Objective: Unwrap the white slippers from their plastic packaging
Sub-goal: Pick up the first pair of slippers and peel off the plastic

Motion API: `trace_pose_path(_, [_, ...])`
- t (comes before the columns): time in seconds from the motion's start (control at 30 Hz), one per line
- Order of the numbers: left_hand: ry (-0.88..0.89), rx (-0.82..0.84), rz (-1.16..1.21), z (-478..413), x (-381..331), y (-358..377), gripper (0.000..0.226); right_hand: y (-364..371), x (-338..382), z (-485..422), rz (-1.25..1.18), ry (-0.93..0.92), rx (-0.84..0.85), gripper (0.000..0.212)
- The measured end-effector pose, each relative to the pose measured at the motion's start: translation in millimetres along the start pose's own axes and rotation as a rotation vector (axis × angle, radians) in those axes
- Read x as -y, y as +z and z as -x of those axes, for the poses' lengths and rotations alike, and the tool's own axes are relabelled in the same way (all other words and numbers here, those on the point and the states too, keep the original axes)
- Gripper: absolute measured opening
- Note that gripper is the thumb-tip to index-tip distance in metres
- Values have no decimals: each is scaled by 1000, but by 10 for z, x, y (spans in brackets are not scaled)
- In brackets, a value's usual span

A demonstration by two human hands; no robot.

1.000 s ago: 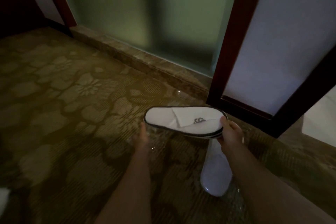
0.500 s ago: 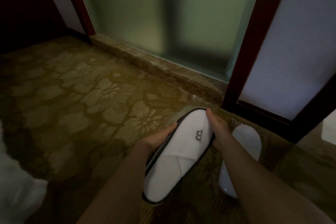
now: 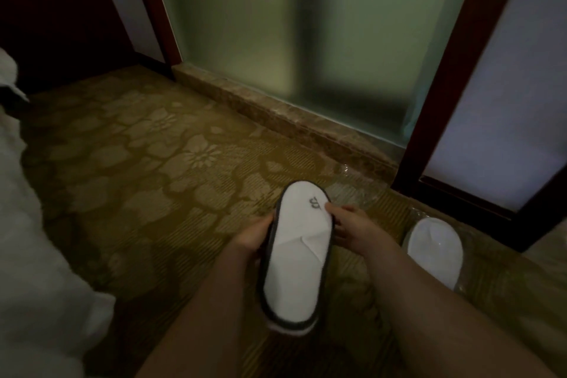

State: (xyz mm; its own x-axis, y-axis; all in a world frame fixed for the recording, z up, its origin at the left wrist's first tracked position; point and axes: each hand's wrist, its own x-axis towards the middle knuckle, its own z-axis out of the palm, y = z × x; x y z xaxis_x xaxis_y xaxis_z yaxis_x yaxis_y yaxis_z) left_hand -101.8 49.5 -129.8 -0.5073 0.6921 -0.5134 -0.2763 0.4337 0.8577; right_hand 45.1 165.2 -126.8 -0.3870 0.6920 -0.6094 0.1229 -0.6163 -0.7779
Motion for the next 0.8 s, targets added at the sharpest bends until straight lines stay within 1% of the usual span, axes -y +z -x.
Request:
trace_pose_path(0.03, [7, -50, 10, -8, 4, -20, 28, 23, -19, 11, 32, 24, 15, 52])
trace_pose_path(0.07, [23, -99, 6, -14, 16, -35, 28, 42, -32, 25, 66, 37, 32, 48])
trace_pose_path(0.17, [120, -176, -123, -61, 65, -81, 39, 67, -28, 67, 146, 30, 86, 46])
trace_pose_path(0.3, [223, -143, -290, -105, 94, -167, 45, 140, -25, 59, 261, -27, 99, 52])
trace_pose_path(0.4, [206, -106, -378, -141, 101, -256, 38, 216, -61, 15, 377, -124, 40, 50])
trace_pose_path(0.43, [189, -99, -394, -140, 97, -304, 35, 233, -67, 1, 397, -160, 16, 45])
trace_pose_path(0.47, [184, -101, -402, -143, 100, -364, 33, 246, -71, -16, 401, -187, 4, 37])
trace_pose_path(0.5, [188, -108, -403, -139, 100, -432, 31, 259, -71, -38, 390, -200, 8, 26])
trace_pose_path(0.57, [227, -142, -404, -137, 99, -596, 26, 291, -75, -85, 348, -179, 54, 19])
trace_pose_path(0.6, [234, -171, -407, -136, 92, -677, 23, 297, -84, -103, 327, -158, 83, 21])
trace_pose_path(0.67, [199, -268, -402, -136, 80, -869, 18, 298, -119, -129, 341, -119, 134, 40])
trace_pose_path(0.7, [165, -315, -392, -126, 78, -981, 21, 290, -152, -136, 405, -101, 157, 48])
trace_pose_path(0.73, [131, -340, -391, -104, 76, -1086, 24, 275, -190, -141, 503, -83, 185, 50])
trace_pose_path(0.8, [84, -346, -445, -53, 87, -1286, 36, 262, -265, -149, 656, -44, 242, 43])
